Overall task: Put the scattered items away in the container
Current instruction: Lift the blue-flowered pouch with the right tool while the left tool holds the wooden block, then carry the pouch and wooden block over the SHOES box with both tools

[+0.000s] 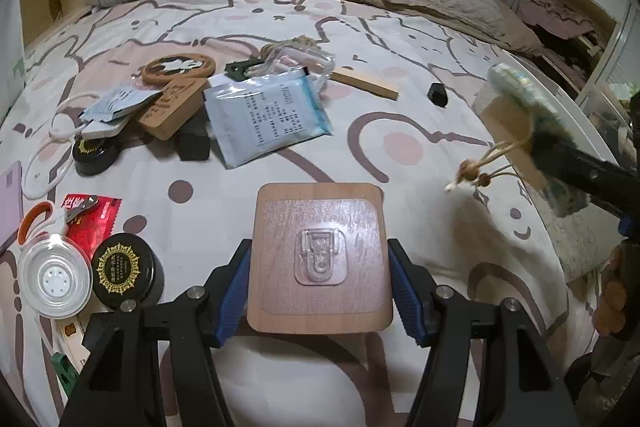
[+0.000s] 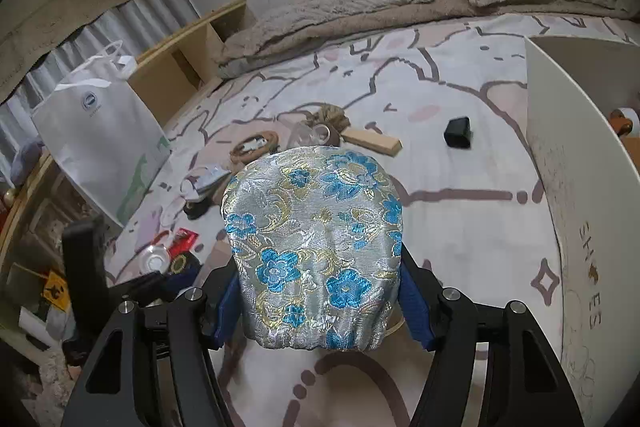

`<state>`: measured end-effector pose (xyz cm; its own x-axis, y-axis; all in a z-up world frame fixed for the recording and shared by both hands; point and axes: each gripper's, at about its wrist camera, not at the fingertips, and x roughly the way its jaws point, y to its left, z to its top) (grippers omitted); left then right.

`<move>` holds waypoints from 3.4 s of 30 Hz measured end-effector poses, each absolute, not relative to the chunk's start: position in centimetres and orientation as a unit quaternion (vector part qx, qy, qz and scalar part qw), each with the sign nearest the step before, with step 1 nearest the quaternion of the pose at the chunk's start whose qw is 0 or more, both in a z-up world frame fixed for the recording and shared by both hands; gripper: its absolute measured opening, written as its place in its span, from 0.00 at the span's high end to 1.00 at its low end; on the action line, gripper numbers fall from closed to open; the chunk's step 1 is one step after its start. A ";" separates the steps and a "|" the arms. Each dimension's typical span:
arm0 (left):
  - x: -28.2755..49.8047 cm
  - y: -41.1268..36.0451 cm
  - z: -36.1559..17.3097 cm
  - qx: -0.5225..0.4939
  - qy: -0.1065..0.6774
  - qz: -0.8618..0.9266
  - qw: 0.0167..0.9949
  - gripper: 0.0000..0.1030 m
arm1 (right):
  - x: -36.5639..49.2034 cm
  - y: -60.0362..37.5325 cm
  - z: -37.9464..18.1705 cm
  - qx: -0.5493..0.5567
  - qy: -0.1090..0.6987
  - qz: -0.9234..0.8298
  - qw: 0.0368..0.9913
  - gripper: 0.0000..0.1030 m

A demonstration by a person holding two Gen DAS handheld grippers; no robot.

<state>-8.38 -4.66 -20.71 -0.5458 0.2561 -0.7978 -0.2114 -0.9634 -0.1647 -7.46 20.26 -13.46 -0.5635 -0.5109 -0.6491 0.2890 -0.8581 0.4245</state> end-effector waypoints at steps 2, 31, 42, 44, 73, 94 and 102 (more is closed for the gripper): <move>-8.3 -4.4 -20.7 -0.458 -0.021 0.878 0.136 0.38 | -7.4 20.0 -14.0 0.415 -0.118 -0.874 0.224 0.34; -8.6 -4.2 -21.4 -0.465 -0.021 0.875 0.136 0.38 | -5.9 15.1 -16.6 0.424 0.090 -0.887 0.160 0.53; -8.6 -4.2 -21.4 -0.466 -0.021 0.874 0.136 0.38 | -6.0 15.5 -16.4 0.424 0.071 -0.885 0.179 0.77; -8.6 -4.1 -21.5 -0.467 -0.020 0.874 0.137 0.38 | -6.2 15.7 -17.0 0.426 0.069 -0.885 0.173 0.77; -8.4 -4.2 -21.2 -0.462 -0.025 0.876 0.139 0.38 | -5.9 18.0 -14.7 0.385 0.019 -0.908 0.166 0.88; -8.2 -4.2 -19.9 -0.420 -0.026 0.897 0.135 0.38 | -4.5 19.5 -6.8 0.271 -0.010 -0.947 0.172 0.88; -8.8 -4.2 -20.7 -0.431 -0.031 0.892 0.131 0.38 | -4.9 20.9 -1.5 0.199 -0.026 -0.967 0.155 0.88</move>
<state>-8.79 -4.18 -20.69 -0.5946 0.2608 -0.7605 -0.2074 -0.9637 -0.1683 -4.87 20.88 -1.45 -0.8728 -0.3096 -0.3773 0.2890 -0.9508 0.1117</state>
